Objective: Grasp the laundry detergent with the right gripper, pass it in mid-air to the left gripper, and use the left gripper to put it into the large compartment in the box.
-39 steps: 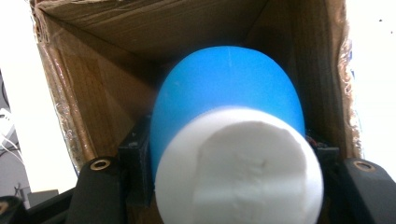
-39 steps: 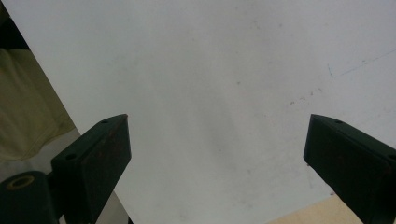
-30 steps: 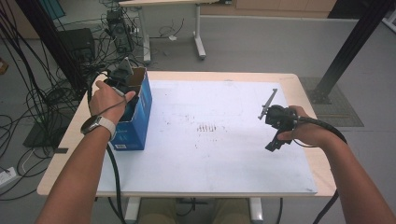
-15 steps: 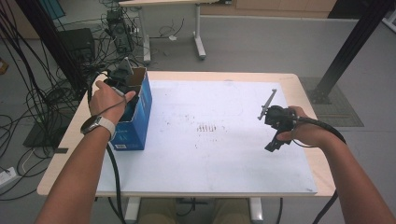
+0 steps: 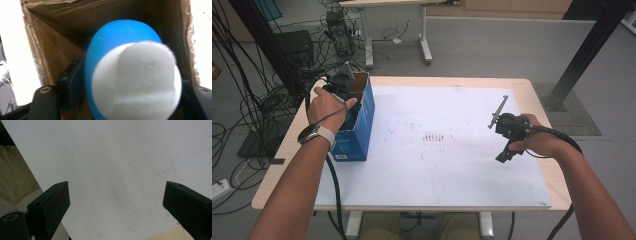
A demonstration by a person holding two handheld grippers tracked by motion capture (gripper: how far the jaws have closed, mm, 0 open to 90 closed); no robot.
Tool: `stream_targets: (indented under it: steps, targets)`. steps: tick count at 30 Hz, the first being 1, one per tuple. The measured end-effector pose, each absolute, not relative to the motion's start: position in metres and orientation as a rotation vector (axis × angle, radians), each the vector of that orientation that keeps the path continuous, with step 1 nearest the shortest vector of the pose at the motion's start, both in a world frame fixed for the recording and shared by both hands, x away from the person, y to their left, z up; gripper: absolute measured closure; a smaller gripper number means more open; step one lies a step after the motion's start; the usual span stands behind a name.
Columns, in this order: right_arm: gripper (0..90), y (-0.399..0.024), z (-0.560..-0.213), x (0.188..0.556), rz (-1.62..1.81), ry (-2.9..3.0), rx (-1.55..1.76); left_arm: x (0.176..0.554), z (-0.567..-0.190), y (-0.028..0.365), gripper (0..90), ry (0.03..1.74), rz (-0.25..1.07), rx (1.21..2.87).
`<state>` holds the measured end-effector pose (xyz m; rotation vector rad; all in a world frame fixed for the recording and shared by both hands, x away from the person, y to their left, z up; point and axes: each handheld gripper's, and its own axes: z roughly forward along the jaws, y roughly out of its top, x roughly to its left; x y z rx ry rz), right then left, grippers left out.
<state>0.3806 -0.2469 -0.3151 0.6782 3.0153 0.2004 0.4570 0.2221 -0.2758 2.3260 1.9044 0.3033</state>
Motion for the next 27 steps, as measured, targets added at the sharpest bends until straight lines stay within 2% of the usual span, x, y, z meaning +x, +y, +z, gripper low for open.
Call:
stream_targets:
  steps: [9,10,14,27]
  targets:
    - [7.2,-0.245,-0.314,0.381,0.196,3.017,0.678,0.455,-0.267,0.223,27.4,1.878,0.324,2.321]
    - [7.2,-0.245,-0.314,0.380,0.193,3.017,0.679,0.455,-0.265,0.223,23.7,1.873,0.317,2.322]
    - [7.2,-0.245,-0.313,0.380,0.198,3.013,0.678,0.454,-0.257,0.223,19.8,1.861,0.321,2.312]
    - [7.2,-0.246,-0.307,0.376,0.200,3.006,0.672,0.449,-0.217,0.215,14.0,1.753,0.356,2.326]
